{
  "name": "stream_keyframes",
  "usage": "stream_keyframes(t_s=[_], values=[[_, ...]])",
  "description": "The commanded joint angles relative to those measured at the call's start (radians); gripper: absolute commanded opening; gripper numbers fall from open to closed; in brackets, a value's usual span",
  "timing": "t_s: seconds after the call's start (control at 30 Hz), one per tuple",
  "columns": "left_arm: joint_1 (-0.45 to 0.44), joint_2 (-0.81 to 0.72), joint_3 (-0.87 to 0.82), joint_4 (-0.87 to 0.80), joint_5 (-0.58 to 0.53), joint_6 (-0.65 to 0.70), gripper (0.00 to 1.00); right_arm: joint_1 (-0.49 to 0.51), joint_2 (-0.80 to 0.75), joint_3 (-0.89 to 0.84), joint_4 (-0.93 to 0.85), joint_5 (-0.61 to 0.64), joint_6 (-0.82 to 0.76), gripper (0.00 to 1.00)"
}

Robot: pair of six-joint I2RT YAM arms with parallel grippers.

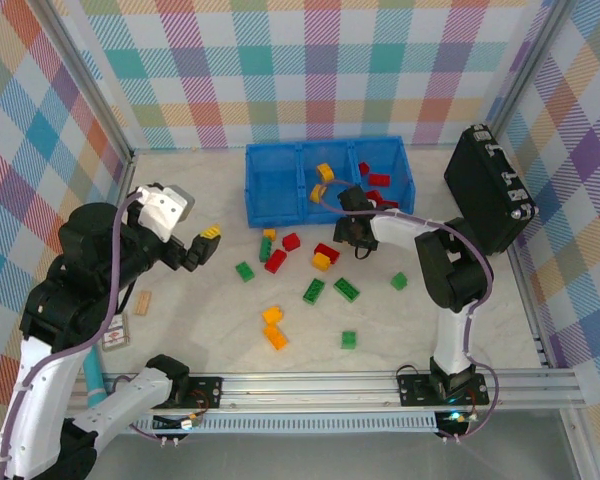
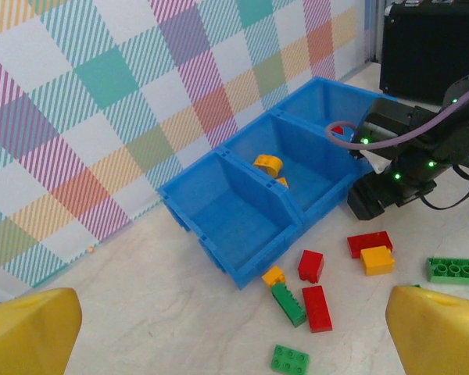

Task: Sort the legos into containers by color
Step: Pick up the lego from the center of the table.

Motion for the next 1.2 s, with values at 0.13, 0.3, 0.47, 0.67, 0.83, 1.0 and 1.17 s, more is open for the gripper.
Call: stream_keyframes(t_s=[0.13, 0.3, 0.47, 0.67, 0.83, 1.0, 1.17], values=[[-0.014, -0.008, -0.011, 0.029, -0.011, 0.021, 1.00, 0.005, 0.042, -0.001, -0.003, 0.012, 0.018, 0.50], [-0.015, -0.010, -0.017, 0.032, -0.017, 0.007, 1.00, 0.005, 0.041, -0.003, -0.018, 0.031, -0.006, 0.41], [-0.018, -0.008, -0.008, 0.027, -0.023, 0.010, 1.00, 0.004, 0.044, -0.004, -0.017, 0.053, -0.022, 0.36], [-0.018, 0.014, 0.002, 0.017, -0.005, -0.003, 1.00, 0.003, 0.023, -0.001, -0.034, 0.037, -0.046, 0.32], [-0.018, 0.018, 0.006, 0.022, -0.006, -0.004, 1.00, 0.009, -0.065, -0.024, -0.075, -0.009, -0.091, 0.32], [-0.017, 0.025, 0.001, 0.026, -0.014, -0.007, 1.00, 0.012, -0.144, 0.031, -0.171, -0.061, -0.192, 0.30], [-0.018, 0.029, 0.000, 0.027, -0.021, -0.004, 1.00, 0.012, -0.164, 0.167, -0.259, -0.092, -0.295, 0.32]])
